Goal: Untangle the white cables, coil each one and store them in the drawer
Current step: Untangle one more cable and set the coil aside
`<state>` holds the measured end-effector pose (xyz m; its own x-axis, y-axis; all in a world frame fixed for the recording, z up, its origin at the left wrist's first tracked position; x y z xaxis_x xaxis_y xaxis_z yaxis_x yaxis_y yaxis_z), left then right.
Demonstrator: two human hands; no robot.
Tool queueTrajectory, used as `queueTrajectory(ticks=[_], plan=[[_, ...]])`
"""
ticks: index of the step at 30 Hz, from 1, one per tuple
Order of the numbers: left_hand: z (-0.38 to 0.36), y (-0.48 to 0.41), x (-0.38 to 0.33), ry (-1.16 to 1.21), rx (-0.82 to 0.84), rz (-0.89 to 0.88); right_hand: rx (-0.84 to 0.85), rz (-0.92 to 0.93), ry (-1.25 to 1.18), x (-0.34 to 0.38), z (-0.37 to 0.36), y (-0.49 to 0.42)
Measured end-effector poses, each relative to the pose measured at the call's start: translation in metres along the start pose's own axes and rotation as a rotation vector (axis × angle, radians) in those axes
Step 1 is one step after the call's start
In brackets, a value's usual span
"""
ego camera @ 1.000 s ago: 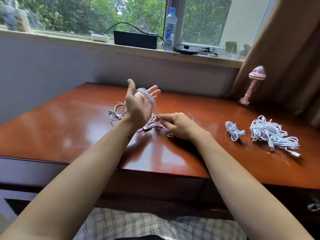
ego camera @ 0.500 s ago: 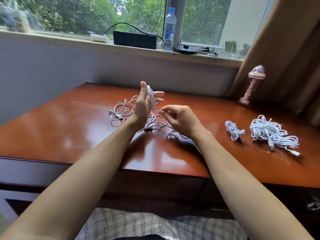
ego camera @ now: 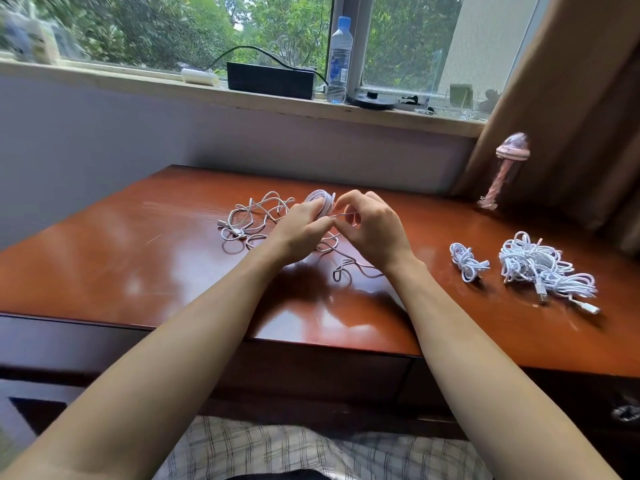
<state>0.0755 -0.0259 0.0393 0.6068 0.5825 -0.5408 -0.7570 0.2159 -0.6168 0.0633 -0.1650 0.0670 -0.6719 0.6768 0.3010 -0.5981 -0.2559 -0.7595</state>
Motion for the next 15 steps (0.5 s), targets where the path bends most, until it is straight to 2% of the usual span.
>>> queueTrajectory(ticks=[6,15], plan=[[0.0035,0.0001,-0.0058,-0.155,-0.020,-0.005,0.067,0.014,-0.044,-0.0005,-0.0020,-0.0005],[0.0071,0.0023,-0.0048,-0.189,-0.042,0.060,0.099,0.022,-0.047,-0.0030,-0.0046,-0.0014]])
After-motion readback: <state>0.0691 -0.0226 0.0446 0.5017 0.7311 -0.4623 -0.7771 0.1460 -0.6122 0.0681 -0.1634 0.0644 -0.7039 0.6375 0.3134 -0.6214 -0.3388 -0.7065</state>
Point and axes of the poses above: each hand's wrist, its own y-axis away from the middle knuckle, its own z-axis out of the back of the hand, x = y × z, the point moved 7 cm from there along -y, towards the middle knuckle, and after that the axes turned 9 degrees about -z, right-handed, at the moved point
